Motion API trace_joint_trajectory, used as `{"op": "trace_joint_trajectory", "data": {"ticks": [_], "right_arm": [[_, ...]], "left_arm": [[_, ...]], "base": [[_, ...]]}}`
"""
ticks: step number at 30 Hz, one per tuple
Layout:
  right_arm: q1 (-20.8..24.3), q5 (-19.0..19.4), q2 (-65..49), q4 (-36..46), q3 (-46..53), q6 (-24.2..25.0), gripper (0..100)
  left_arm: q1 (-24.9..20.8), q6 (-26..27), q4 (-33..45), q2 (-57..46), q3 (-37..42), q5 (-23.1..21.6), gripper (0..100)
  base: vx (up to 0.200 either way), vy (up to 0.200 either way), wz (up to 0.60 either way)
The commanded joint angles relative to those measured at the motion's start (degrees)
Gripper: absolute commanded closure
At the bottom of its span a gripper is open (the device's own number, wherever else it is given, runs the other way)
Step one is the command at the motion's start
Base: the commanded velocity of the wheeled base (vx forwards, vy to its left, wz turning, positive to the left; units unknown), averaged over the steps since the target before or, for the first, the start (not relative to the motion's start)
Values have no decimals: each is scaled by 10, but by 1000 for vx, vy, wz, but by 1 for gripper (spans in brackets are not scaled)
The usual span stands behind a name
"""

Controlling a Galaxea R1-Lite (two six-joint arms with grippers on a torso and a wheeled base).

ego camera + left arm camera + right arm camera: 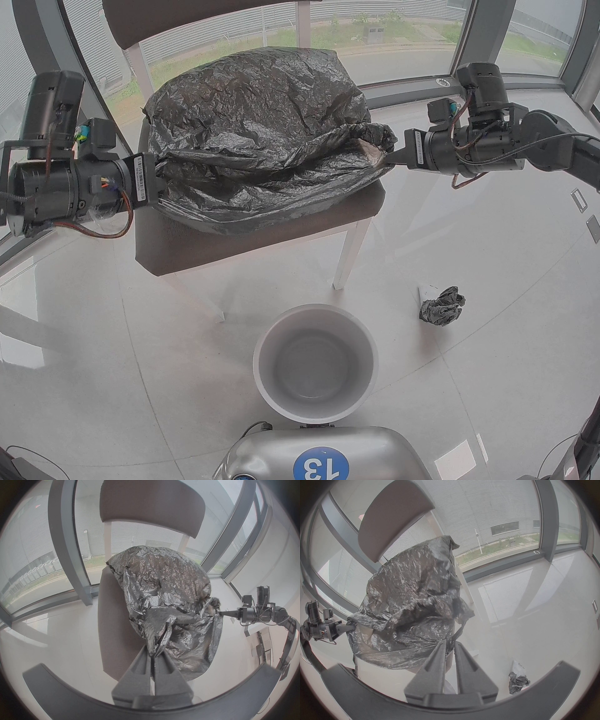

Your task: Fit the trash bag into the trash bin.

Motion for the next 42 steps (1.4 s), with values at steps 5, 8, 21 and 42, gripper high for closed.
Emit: {"op": "trace_joint_trajectory", "data": {"ticks": [5, 8, 21, 42], "right_arm": [[-2, -2, -72, 122, 0, -6, 100], [-2, -3, -71, 134, 0, -10, 100], [-2, -2, -56, 122, 0, -43, 0], [-33, -4, 89, 18, 0, -29, 0]], "left_arm": [[-50, -30, 6, -52, 5, 2, 100], [-47, -33, 5, -58, 30, 2, 100], [-41, -41, -8, -48, 40, 3, 100], [-41, -55, -8, -58, 43, 5, 100]], "base": [[0, 0, 0], [0, 0, 0], [0, 0, 0], [0, 0, 0]]}}
